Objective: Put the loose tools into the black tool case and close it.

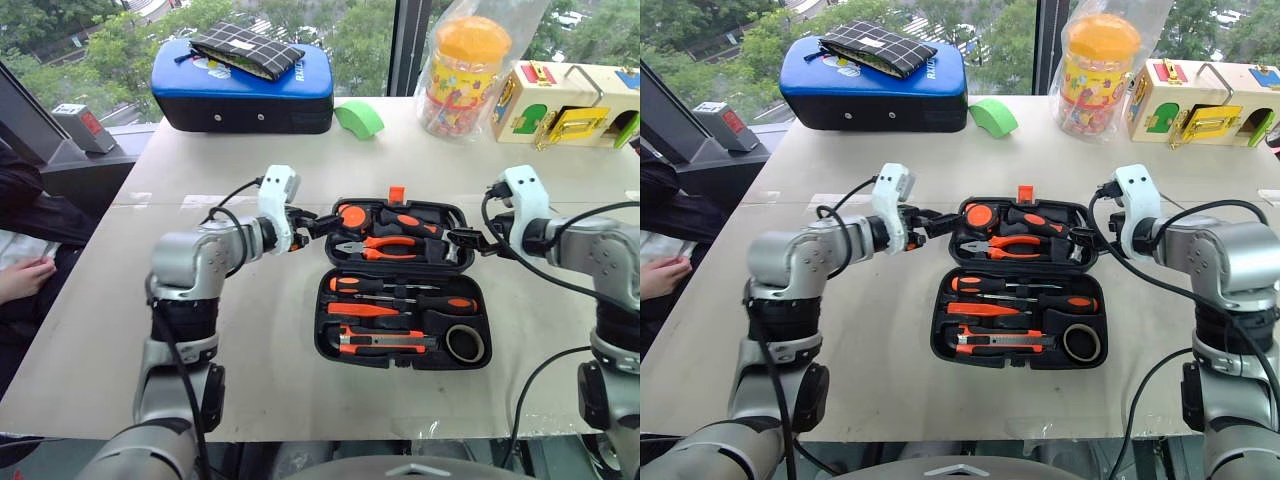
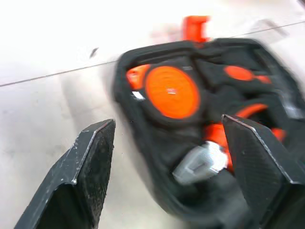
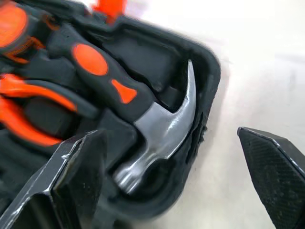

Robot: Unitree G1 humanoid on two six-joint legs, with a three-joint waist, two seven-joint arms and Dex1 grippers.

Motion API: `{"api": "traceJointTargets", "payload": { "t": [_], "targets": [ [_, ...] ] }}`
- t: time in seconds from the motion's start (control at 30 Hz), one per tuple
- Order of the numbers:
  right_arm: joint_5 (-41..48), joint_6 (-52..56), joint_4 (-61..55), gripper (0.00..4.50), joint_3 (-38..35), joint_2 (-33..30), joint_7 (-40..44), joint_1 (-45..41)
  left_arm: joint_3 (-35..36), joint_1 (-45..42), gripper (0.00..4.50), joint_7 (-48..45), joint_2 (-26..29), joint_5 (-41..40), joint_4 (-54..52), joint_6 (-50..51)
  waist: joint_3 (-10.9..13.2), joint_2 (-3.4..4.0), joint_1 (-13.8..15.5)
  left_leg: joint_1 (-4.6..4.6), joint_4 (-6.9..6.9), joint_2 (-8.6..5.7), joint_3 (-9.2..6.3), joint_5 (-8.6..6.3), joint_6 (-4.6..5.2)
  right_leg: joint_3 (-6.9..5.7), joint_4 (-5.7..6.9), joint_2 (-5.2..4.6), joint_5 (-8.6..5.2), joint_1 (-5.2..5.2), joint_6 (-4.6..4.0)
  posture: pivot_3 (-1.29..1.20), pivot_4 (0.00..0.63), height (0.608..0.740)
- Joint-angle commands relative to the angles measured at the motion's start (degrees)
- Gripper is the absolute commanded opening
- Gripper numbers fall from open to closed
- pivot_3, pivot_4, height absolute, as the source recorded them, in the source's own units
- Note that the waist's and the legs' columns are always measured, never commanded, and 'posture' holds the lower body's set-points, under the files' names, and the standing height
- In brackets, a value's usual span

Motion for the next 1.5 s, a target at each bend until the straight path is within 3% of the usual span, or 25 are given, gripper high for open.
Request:
{"api": "traceJointTargets", "payload": {
  "t": [0.03, 0.07, 0.13, 0.17, 0.27, 0.33, 0.57, 0.73, 0.93, 1.07, 1.37, 1.5],
  "targets": [
    [-2.0, -3.4, 5.2, 3.82, 1.1, -0.7, -0.5, -1.8, -3.0, -2.7, 3.38, -0.9, -0.4, 3.5, 5.5, -5.4, 0.0, 0.00, -0.1, -0.14, -0.03, 0.00, 0.01, 0.00, 0.00, 0.00, 0.01, -0.07, 0.00, -0.18, 0.00, 0.00, 0.150, 0.740],
    [-2.1, -3.7, 6.3, 3.69, 1.9, -1.2, -0.1, -1.6, -3.6, -3.0, 3.13, -1.2, -0.6, 4.0, 6.9, -6.0, 0.0, 0.00, -0.1, -0.15, -0.04, -0.02, 0.02, 0.00, 0.00, 0.00, 0.03, -0.09, 0.00, -0.22, 0.00, 0.00, 0.150, 0.740],
    [-1.9, -3.9, 7.1, 2.76, 2.8, -2.0, 0.8, -1.5, -4.0, -3.5, 2.57, -2.1, -0.6, 4.2, 8.5, -6.4, 0.0, -0.01, -0.2, -0.14, -0.11, -0.05, 0.08, 0.00, 0.00, 0.01, 0.04, -0.14, 0.00, -0.27, 0.00, 0.00, 0.150, 0.740],
    [-1.7, -3.7, 6.9, 2.15, 3.1, -2.3, 1.0, -1.3, -4.2, -3.5, 1.94, -2.3, -0.5, 4.4, 8.8, -6.5, 0.0, -0.01, -0.1, -0.13, -0.11, -0.02, 0.07, 0.00, 0.00, 0.01, 0.05, -0.15, 0.00, -0.26, 0.00, 0.00, 0.150, 0.740],
    [-1.0, -3.4, 7.1, 0.78, 2.9, -2.7, 1.9, -1.4, -3.6, -3.7, 0.65, -3.4, -1.0, 3.5, 9.2, -5.2, 0.0, -0.01, -0.1, -0.12, -0.03, -0.02, 0.10, 0.00, 0.00, 0.03, 0.05, -0.15, 0.00, -0.20, 0.01, 0.00, 0.150, 0.740],
    [-0.8, -3.8, 7.4, 0.03, 3.1, -2.8, 2.3, -1.6, -3.4, -3.6, 0.00, -4.0, -1.3, 3.2, 9.4, -4.9, 0.0, -0.03, 0.0, -0.10, 0.04, -0.02, 0.13, 0.01, 0.00, 0.05, 0.05, -0.15, 0.00, -0.14, 0.01, 0.00, 0.150, 0.740],
    [0.0, -8.5, 8.6, 0.03, 0.1, 0.3, 2.4, -3.5, 0.3, -5.0, 0.00, -4.5, -3.9, 2.1, 11.9, -8.0, -0.1, -0.09, -0.1, -0.04, 0.06, -0.02, 0.09, 0.01, 0.00, 0.03, 0.11, -0.16, 0.01, -0.08, 0.01, 0.00, 0.150, 0.740],
    [-5.0, -23.4, 9.7, 0.03, 4.9, -1.4, 4.7, -6.6, 1.5, -10.4, 0.00, -6.1, -6.1, 4.7, 17.8, -22.2, 0.0, -0.09, 0.0, -0.13, 0.14, -0.09, 0.18, 0.11, -0.10, 0.13, 0.18, -0.17, 0.21, -0.22, 0.09, 0.00, 0.150, 0.740],
    [-7.9, -32.3, 11.5, 0.03, 6.4, -1.9, 6.4, -6.9, -0.5, -12.0, 0.00, -9.1, -6.8, 9.3, 22.3, -35.7, 0.1, -0.09, -0.2, -0.21, -0.01, -0.18, 0.18, 0.23, -0.13, 0.10, 0.11, -0.15, 0.35, -0.41, 0.11, 0.00, 0.150, 0.740],
    [-5.4, -37.6, 5.9, 0.03, 1.4, -0.6, 7.1, -3.3, -3.8, -8.8, 0.00, -11.7, -5.9, 13.9, 20.2, -46.0, 0.1, -0.09, -0.4, -0.48, -0.13, -0.09, 0.15, 0.22, -0.13, 0.03, 0.13, -0.20, 0.35, -0.73, 0.10, 0.00, 0.150, 0.740],
    [-5.1, -38.9, -6.8, 0.03, 1.0, -1.3, 7.1, 7.8, -6.5, -2.0, 0.00, -15.4, -4.8, 17.0, 13.8, -53.9, 0.0, -0.07, 0.0, -0.79, -0.09, -0.09, -0.04, 0.22, -0.12, -0.17, 0.04, -0.21, 0.35, -0.92, 0.10, 0.00, 0.150, 0.740],
    [-6.3, -38.9, -14.1, 0.03, -1.1, -4.1, 7.3, 14.6, -7.4, 2.2, 0.00, -18.7, -1.6, 17.9, 8.4, -56.4, 0.0, -0.07, 0.1, -0.66, 0.09, -0.10, -0.04, 0.22, -0.11, -0.16, 0.09, -0.19, 0.35, -0.69, 0.10, 0.00, 0.150, 0.740]
  ]
}}
